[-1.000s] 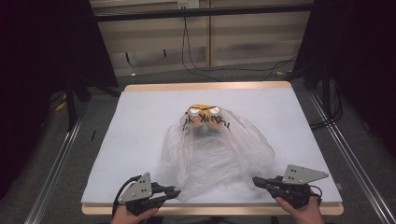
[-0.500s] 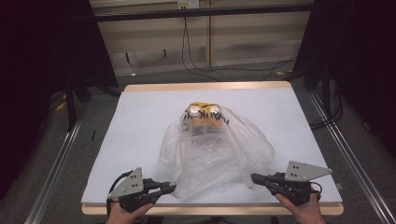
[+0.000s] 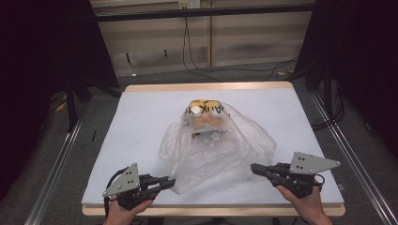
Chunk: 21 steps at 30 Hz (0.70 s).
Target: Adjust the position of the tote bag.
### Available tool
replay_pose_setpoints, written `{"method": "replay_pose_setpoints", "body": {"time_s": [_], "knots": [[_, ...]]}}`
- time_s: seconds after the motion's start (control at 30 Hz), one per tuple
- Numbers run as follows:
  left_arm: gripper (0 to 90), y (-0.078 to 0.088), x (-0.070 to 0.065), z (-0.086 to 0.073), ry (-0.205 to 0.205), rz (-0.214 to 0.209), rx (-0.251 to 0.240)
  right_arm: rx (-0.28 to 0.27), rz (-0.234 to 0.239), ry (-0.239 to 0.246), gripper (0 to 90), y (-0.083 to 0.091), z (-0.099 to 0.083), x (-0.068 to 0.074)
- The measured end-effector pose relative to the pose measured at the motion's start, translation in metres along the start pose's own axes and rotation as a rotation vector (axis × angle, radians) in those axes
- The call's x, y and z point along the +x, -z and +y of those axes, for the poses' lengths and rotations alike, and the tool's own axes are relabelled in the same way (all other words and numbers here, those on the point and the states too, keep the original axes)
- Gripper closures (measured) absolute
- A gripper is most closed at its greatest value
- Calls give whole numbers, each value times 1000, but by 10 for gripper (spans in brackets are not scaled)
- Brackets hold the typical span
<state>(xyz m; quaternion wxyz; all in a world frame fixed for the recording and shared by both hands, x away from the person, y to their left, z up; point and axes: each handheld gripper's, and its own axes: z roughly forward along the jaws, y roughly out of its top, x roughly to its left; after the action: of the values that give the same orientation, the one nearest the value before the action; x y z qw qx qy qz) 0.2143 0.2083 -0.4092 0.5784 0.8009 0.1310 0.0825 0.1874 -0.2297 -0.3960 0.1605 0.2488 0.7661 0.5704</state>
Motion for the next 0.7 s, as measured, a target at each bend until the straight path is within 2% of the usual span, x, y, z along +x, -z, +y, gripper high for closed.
{"method": "replay_pose_setpoints", "body": {"time_s": [0.17, 0.23, 0.27, 0.4, 0.63, 0.7], "knots": [[863, -1, 0, 5, -13, 0, -4, -20, -10, 4, 900, 7, 6, -1], [864, -1, 1, 10, -11, 1, -19, -33, -15, 4, 900, 8, 11, -3], [865, 0, 2, 16, -16, 10, -17, -52, -12, 18, 900, 7, 19, -5], [865, -2, 6, 23, -12, 18, -38, -81, -11, 34, 900, 1, 32, -11], [866, -3, 12, 35, -6, 27, -40, -93, -6, 35, 900, -7, 44, -18], [868, -2, 16, 41, -12, 29, -46, -111, -5, 43, 900, -7, 51, -21]]}}
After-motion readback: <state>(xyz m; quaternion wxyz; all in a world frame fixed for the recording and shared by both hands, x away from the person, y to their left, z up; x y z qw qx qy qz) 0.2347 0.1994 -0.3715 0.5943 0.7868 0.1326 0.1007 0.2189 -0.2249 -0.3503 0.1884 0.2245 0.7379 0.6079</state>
